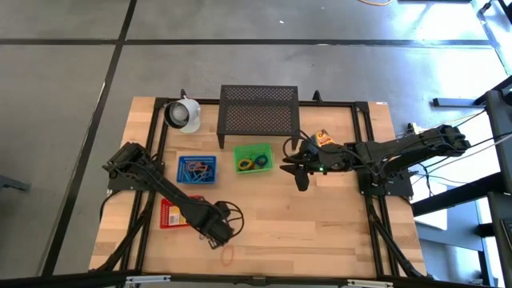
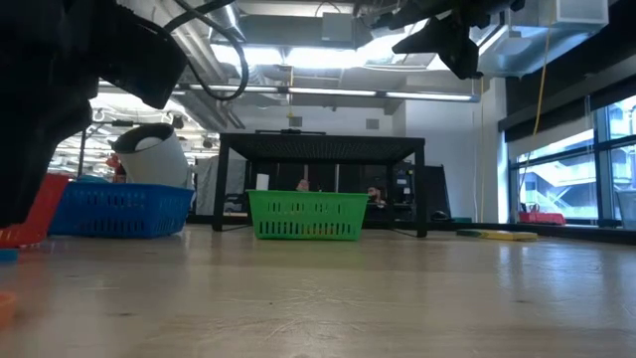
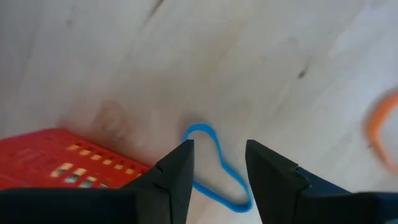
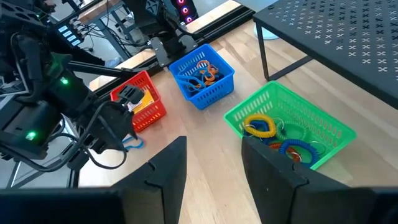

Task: Pick & Place Office Desk Supplies
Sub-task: Put the blue rubber band into the blue bin

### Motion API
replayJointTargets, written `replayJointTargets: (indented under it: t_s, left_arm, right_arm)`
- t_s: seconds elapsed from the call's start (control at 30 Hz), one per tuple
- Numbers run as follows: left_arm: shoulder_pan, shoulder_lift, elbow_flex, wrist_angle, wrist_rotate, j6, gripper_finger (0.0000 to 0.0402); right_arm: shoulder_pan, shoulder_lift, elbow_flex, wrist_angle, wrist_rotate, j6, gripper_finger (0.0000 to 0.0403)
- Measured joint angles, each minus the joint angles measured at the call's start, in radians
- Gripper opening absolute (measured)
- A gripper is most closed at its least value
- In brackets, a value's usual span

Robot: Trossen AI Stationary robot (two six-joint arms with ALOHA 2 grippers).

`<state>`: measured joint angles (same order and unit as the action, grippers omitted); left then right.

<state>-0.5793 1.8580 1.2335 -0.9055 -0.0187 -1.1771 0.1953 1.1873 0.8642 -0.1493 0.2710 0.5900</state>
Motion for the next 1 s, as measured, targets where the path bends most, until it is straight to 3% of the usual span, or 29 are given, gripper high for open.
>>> replayJointTargets:
  t_s: [0.13,0.43,1.0]
  left_arm:
    - [0.0,0.0,0.0,0.021,0.03,-0.006,0.0138]
    - [0.001,0.0,0.0,0.006,0.012,0.233,0.0138]
    - [0.001,0.016,0.0,0.012,-0.005,0.434,0.0138]
  right_arm:
    - [0.0,0.0,0.0,0.0,0.0,-0.002,0.0155]
    - [0.0,0.0,0.0,0.0,0.0,-0.006,0.0155]
    - [0.0,0.0,0.0,0.0,0.0,-0.006,0.0155]
